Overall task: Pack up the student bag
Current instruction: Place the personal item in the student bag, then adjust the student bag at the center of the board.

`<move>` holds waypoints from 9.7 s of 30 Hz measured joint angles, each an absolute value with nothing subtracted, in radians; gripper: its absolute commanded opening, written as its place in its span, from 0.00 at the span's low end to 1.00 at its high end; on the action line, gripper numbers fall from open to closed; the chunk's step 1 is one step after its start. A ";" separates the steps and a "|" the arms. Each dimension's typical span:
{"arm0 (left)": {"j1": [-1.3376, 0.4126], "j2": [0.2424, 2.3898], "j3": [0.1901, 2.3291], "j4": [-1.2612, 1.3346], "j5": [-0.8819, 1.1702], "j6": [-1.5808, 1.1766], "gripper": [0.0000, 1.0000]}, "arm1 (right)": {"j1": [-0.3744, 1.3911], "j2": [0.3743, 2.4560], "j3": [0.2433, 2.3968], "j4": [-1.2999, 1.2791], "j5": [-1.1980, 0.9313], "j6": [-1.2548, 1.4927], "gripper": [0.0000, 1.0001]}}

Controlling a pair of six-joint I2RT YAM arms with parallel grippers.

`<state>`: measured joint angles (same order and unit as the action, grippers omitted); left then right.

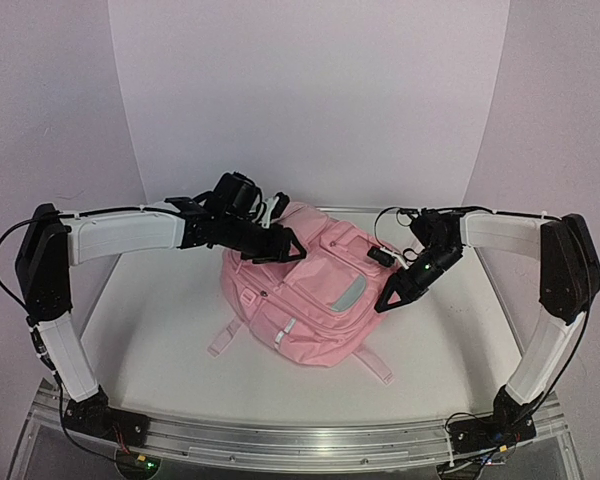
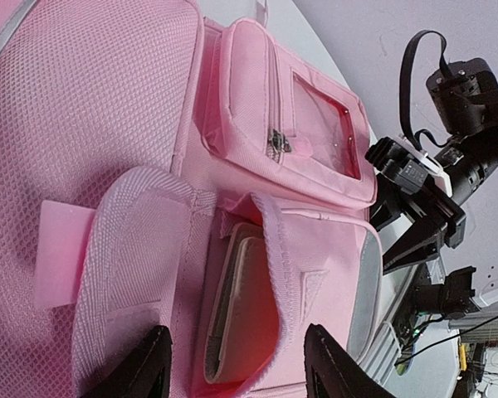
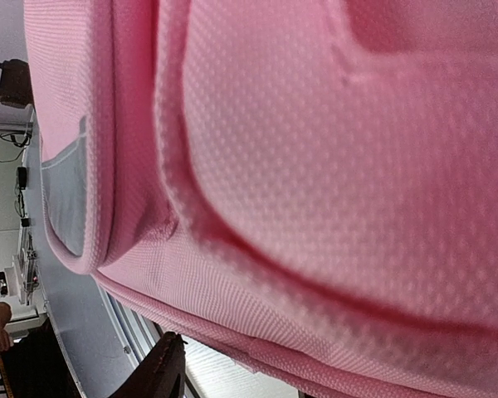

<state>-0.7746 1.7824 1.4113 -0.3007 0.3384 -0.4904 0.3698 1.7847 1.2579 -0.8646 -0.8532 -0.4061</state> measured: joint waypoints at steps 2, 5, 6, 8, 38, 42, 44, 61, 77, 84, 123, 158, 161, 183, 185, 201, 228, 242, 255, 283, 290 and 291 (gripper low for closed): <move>-0.773 1.782 1.411 -0.294 0.347 -0.490 0.59 | 0.370 1.785 1.258 -0.864 -0.853 -0.406 0.46; -0.773 1.783 1.412 -0.287 0.371 -0.490 0.60 | 0.370 1.785 1.258 -0.864 -0.854 -0.406 0.46; -0.773 1.784 1.414 -0.287 0.377 -0.490 0.60 | 0.370 1.785 1.258 -0.864 -0.854 -0.406 0.46; -0.773 1.791 1.423 -0.287 0.388 -0.490 0.60 | 0.370 1.785 1.258 -0.864 -0.853 -0.406 0.46; -0.859 1.901 1.612 -0.537 0.134 -0.471 0.57 | 0.370 1.785 1.266 -0.849 -0.827 -0.374 0.46; -0.864 1.859 1.629 -0.631 -0.005 -0.457 0.57 | 0.372 1.765 1.260 -0.830 -0.816 -0.370 0.47; -0.857 1.822 1.622 -0.665 -0.062 -0.446 0.57 | 0.372 1.747 1.257 -0.824 -0.817 -0.364 0.47; -0.698 1.673 1.521 -0.637 0.145 -0.432 0.52 | 0.388 1.711 1.246 -0.806 -0.859 -0.312 0.49; -0.698 1.707 1.488 -0.518 0.319 -0.424 0.23 | 0.496 1.695 1.437 -0.686 -0.838 -0.118 0.29; -0.698 1.707 1.476 -0.511 0.322 -0.429 0.41 | 0.619 1.815 1.584 -0.582 -0.785 0.009 0.16; -0.671 1.675 1.393 -0.398 0.444 -0.445 0.03 | 0.660 1.911 1.615 -0.471 -0.637 0.132 0.33; -0.847 1.747 1.558 -0.565 0.200 -0.333 0.51 | 0.628 1.945 1.594 -0.478 -0.651 0.147 0.20; -0.860 1.746 1.584 -0.610 0.160 -0.310 0.52 | 0.628 1.945 1.594 -0.478 -0.657 0.149 0.29; -0.869 1.789 1.617 -0.750 0.048 -0.259 0.46 | 0.601 1.855 1.553 -0.561 -0.738 0.133 0.30; -0.870 1.789 1.617 -0.750 0.049 -0.260 0.44 | 0.607 1.855 1.544 -0.562 -0.760 0.144 0.29; -0.871 1.789 1.617 -0.711 0.059 -0.261 0.00 | 0.640 1.925 1.538 -0.468 -0.803 0.282 0.20; -0.854 1.783 1.459 -0.451 0.289 -0.319 0.00 | 0.638 1.976 1.566 -0.422 -0.820 0.356 0.07; -0.852 1.784 1.452 -0.392 0.339 -0.340 0.00 | 0.507 1.699 1.423 -0.527 -0.850 0.213 0.41; -0.849 1.826 1.453 -0.365 0.392 -0.333 0.00 | 0.416 1.607 1.149 -0.660 -0.909 0.120 0.49; -0.782 1.759 1.498 -0.459 0.347 -0.290 1.00 | 0.416 1.662 1.155 -0.662 -0.953 0.093 0.64; -0.487 1.710 1.535 -0.470 0.303 -0.327 1.00 | 0.418 1.579 1.077 -0.609 -0.926 0.095 0.69; -0.459 1.724 1.546 -0.472 0.306 -0.331 1.00 | 0.418 1.579 1.072 -0.601 -0.925 0.097 0.69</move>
<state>-0.4593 1.7235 1.5455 -0.4724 0.3061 -0.3314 0.4175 1.5787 1.0717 -0.6006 -0.9250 0.0974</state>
